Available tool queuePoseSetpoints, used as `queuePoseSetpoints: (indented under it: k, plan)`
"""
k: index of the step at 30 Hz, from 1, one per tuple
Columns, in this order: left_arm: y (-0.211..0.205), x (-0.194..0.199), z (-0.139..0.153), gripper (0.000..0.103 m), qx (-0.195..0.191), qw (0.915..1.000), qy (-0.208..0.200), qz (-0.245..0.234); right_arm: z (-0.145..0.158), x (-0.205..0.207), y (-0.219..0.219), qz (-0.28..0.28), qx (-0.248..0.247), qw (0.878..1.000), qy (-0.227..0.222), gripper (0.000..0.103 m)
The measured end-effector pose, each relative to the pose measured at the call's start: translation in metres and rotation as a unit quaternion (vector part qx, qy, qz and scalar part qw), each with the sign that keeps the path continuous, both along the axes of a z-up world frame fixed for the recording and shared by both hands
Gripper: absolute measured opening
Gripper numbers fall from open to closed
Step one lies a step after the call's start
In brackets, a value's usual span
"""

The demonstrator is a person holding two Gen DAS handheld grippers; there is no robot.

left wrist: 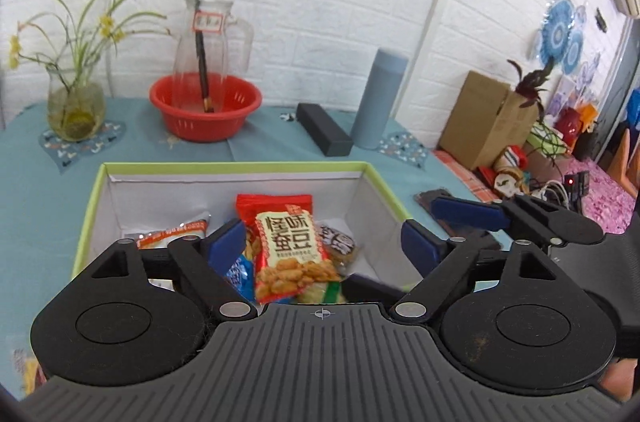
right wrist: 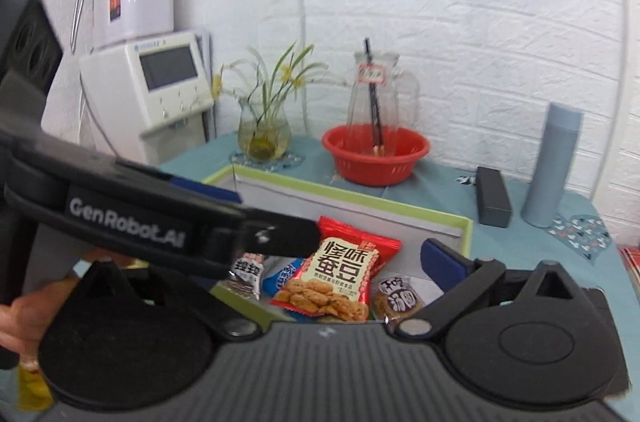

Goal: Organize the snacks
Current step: 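Carry the red bean bag into the lime-green box and open the left gripper, then move the left gripper to the yellow wrapped cake packet and grasp it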

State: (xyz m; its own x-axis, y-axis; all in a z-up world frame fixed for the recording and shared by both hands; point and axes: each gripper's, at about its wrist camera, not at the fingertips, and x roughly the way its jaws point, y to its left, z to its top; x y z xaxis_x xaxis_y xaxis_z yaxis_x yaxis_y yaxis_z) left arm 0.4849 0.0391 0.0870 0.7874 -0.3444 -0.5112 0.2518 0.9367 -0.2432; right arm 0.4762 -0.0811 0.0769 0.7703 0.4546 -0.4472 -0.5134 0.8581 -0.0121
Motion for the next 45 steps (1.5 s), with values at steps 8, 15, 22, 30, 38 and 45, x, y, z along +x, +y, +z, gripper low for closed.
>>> queuePoseSetpoints:
  k: [8,15,22,30,38,45]
  plan:
    - [-0.016,-0.087,0.01,0.092,0.032,0.9985,-0.042,0.018,0.016,-0.088,-0.024,-0.056,0.031,0.997,0.046,0.1]
    - [-0.009,-0.139,-0.008,0.092,0.036,0.9985,-0.026,0.033,-0.01,-0.166,-0.033,-0.043,0.048,0.996,0.056,0.1]
    - [0.039,-0.223,-0.047,0.092,0.02,0.994,-0.013,0.106,-0.059,-0.216,-0.022,-0.052,0.071,0.992,0.095,0.1]
    - [0.072,-0.267,-0.076,0.092,0.014,0.9913,0.022,0.129,-0.083,-0.219,0.028,-0.002,0.002,0.995,0.103,0.1]
    - [0.122,-0.251,-0.079,0.091,-0.021,0.9839,0.028,0.175,-0.076,-0.211,0.098,0.116,-0.039,0.99,0.067,0.1]
    - [0.161,-0.226,-0.091,0.075,-0.104,0.9763,0.065,0.179,-0.087,-0.161,0.17,0.206,-0.113,0.971,0.05,0.1]
